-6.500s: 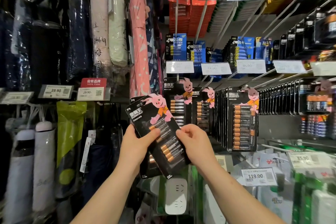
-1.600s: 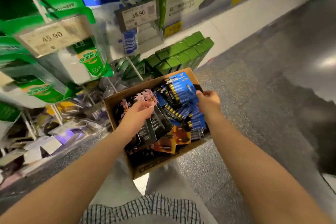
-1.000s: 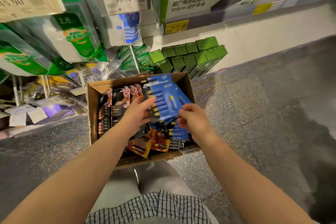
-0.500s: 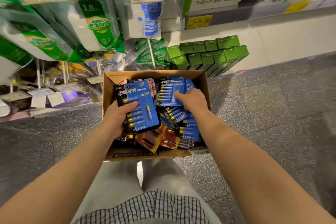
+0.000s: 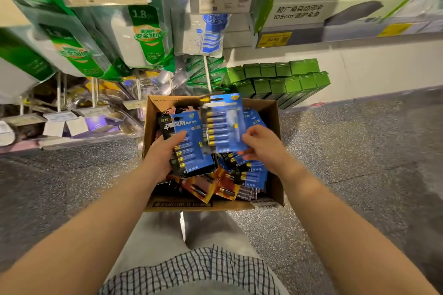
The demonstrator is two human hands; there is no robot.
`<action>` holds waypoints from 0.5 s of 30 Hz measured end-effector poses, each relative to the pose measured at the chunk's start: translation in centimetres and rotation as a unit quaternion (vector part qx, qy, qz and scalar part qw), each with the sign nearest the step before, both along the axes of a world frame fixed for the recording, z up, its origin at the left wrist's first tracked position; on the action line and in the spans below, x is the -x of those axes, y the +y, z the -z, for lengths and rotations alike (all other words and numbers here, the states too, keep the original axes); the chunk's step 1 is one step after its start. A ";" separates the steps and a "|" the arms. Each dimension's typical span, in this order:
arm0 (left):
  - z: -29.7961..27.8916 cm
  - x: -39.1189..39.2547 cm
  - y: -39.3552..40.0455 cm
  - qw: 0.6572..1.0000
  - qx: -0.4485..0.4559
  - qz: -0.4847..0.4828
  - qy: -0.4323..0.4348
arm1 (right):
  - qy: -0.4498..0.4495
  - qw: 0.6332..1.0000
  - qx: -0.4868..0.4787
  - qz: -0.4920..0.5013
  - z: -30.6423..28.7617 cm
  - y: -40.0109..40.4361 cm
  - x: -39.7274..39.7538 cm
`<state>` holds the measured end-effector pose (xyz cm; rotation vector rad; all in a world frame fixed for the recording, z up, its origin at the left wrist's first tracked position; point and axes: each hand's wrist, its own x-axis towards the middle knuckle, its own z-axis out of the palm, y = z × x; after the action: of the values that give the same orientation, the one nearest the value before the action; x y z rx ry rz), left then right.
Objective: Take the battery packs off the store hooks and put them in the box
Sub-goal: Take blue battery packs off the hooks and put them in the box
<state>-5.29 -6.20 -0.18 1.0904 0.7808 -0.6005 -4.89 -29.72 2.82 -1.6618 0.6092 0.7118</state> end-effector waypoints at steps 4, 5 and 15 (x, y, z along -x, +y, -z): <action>0.4 0.2 -0.4 0.998 0.062 0.010 0.012 | 0.029 0.997 -0.007 -0.077 -0.2 2.7 0.3; 0.5 0.2 -0.5 0.998 0.068 0.013 0.006 | 0.028 0.995 0.004 -0.096 -0.3 3.1 0.3; 1.4 -0.2 -0.6 1.000 -0.011 -0.001 -0.012 | 0.003 0.966 0.254 -0.056 1.6 0.9 -2.2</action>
<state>-5.06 -6.75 -1.61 1.1141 0.7695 -0.5771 -2.66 -28.79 1.18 -2.1821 0.7492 0.6747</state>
